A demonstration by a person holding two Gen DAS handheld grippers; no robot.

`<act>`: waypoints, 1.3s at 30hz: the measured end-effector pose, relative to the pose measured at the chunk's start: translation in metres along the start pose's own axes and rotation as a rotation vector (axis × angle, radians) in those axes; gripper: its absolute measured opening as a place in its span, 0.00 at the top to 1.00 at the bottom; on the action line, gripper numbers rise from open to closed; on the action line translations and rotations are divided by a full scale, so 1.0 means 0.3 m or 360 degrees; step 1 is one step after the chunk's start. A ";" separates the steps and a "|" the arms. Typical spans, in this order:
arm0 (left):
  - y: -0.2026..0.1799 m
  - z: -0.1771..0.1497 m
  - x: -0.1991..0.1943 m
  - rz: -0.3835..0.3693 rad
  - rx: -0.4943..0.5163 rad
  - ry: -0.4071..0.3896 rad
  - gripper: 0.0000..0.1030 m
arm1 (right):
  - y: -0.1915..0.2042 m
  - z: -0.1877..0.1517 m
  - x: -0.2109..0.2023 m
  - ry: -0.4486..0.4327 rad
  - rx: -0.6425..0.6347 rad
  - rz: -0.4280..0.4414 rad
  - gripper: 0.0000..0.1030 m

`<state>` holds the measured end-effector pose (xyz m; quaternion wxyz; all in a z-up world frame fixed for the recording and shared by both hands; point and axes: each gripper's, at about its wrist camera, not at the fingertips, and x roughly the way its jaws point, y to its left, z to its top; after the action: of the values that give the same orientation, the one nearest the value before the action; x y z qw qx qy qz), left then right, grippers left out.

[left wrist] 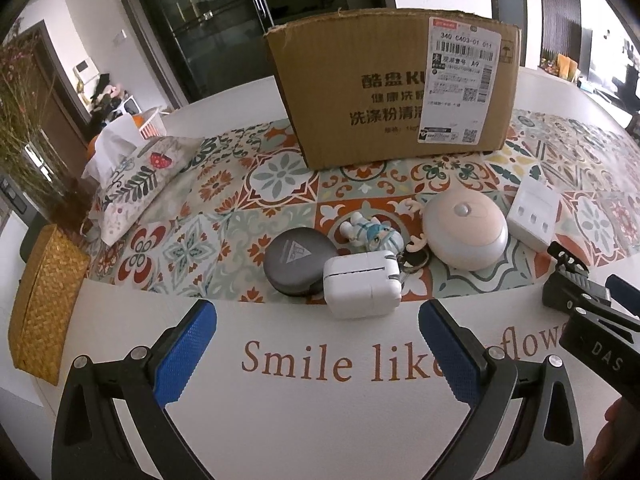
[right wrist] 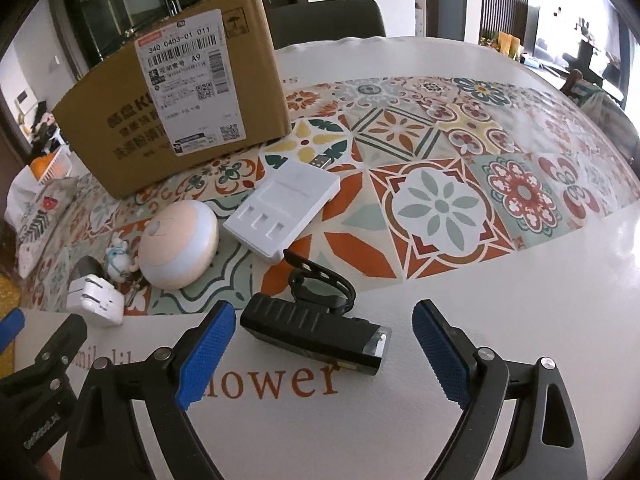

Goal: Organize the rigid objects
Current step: 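Close the right tool on the black bike light while the left tool grips the white charger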

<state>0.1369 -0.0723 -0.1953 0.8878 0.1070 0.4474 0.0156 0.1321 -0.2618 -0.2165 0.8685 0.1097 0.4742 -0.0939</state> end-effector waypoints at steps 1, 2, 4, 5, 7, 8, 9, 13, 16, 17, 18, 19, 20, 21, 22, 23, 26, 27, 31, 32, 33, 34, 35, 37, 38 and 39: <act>0.000 -0.001 0.004 0.0002 -0.0003 0.0006 0.00 | 0.001 0.000 0.005 0.0004 -0.0005 -0.0001 0.13; 0.000 -0.002 0.007 0.0002 -0.0005 0.0011 0.00 | 0.002 -0.001 0.009 0.0008 -0.0010 -0.0005 0.13; 0.000 -0.006 0.011 0.0007 -0.0009 0.0012 0.00 | 0.003 -0.004 0.020 0.0021 -0.0014 -0.0007 0.14; -0.002 -0.008 0.011 0.0006 -0.0008 0.0014 0.00 | 0.003 -0.004 0.025 0.0030 -0.0016 -0.0012 0.15; -0.005 -0.009 0.014 0.0003 -0.0004 0.0015 0.00 | 0.005 -0.007 0.034 0.0044 -0.0025 -0.0009 0.18; -0.005 -0.009 0.016 0.0005 -0.0005 0.0017 0.00 | 0.006 -0.009 0.033 0.0037 -0.0037 -0.0010 0.21; -0.004 -0.010 0.017 0.0003 -0.0008 0.0017 0.00 | 0.006 -0.009 0.034 0.0038 -0.0043 -0.0004 0.23; -0.010 -0.010 0.016 -0.0002 -0.0001 0.0007 0.00 | 0.011 -0.011 0.031 0.0030 -0.0078 -0.0010 0.29; -0.016 -0.011 0.009 -0.0003 0.0011 -0.0009 0.00 | 0.009 -0.011 0.024 0.0027 -0.0105 -0.0018 0.29; -0.017 -0.011 0.004 -0.0003 0.0013 -0.0022 0.00 | 0.011 -0.011 0.015 0.0016 -0.0124 -0.0025 0.29; -0.019 -0.011 -0.001 -0.0004 0.0014 -0.0036 0.00 | 0.014 -0.011 0.004 -0.0001 -0.0148 -0.0034 0.29; -0.021 -0.011 -0.004 -0.0005 0.0009 -0.0047 0.01 | 0.018 -0.010 -0.007 -0.0014 -0.0171 -0.0038 0.29; -0.021 -0.011 -0.006 -0.0015 -0.0004 -0.0058 0.01 | 0.022 -0.009 -0.019 -0.0029 -0.0199 -0.0043 0.29; -0.020 -0.010 -0.004 -0.0026 -0.0014 -0.0059 0.01 | 0.024 -0.005 -0.028 -0.0040 -0.0220 -0.0048 0.29; -0.021 -0.009 -0.001 -0.0039 -0.0024 -0.0054 0.04 | 0.028 -0.002 -0.038 -0.0050 -0.0239 -0.0051 0.29; -0.023 -0.006 0.006 -0.0061 -0.0038 -0.0040 0.08 | 0.030 0.002 -0.049 -0.0062 -0.0255 -0.0047 0.29; -0.021 0.001 0.027 -0.0081 -0.0081 -0.0018 0.16 | 0.041 0.020 -0.072 -0.0104 -0.0305 -0.0063 0.29; -0.020 0.003 0.033 -0.0083 -0.0097 -0.0015 0.18 | 0.046 0.026 -0.075 -0.0114 -0.0321 -0.0067 0.29; -0.018 0.016 0.056 -0.0097 -0.0152 -0.0008 0.26 | 0.067 0.046 -0.074 -0.0143 -0.0374 -0.0063 0.29; -0.019 0.019 0.062 -0.0097 -0.0156 -0.0014 0.28 | 0.068 0.048 -0.071 -0.0140 -0.0372 -0.0058 0.29; -0.021 0.021 0.066 -0.0095 -0.0154 -0.0019 0.29 | 0.069 0.049 -0.065 -0.0135 -0.0370 -0.0051 0.29; -0.023 0.023 0.072 -0.0087 -0.0151 -0.0021 0.32 | 0.070 0.049 -0.059 -0.0131 -0.0369 -0.0050 0.29; -0.027 0.023 0.078 -0.0083 -0.0147 -0.0024 0.34 | 0.069 0.048 -0.053 -0.0128 -0.0367 -0.0054 0.29; -0.033 0.021 0.090 -0.0080 -0.0136 -0.0018 0.38 | 0.068 0.046 -0.041 -0.0117 -0.0363 -0.0054 0.29; -0.034 0.019 0.097 -0.0089 -0.0137 -0.0009 0.40 | 0.067 0.042 -0.037 -0.0114 -0.0365 -0.0056 0.29; -0.034 0.017 0.101 -0.0096 -0.0141 -0.0005 0.40 | 0.068 0.041 -0.034 -0.0110 -0.0368 -0.0057 0.29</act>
<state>0.1586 -0.0794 -0.2185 0.8925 0.0542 0.4478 0.0083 0.1420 -0.2452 -0.1995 0.8894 -0.0029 0.4534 -0.0578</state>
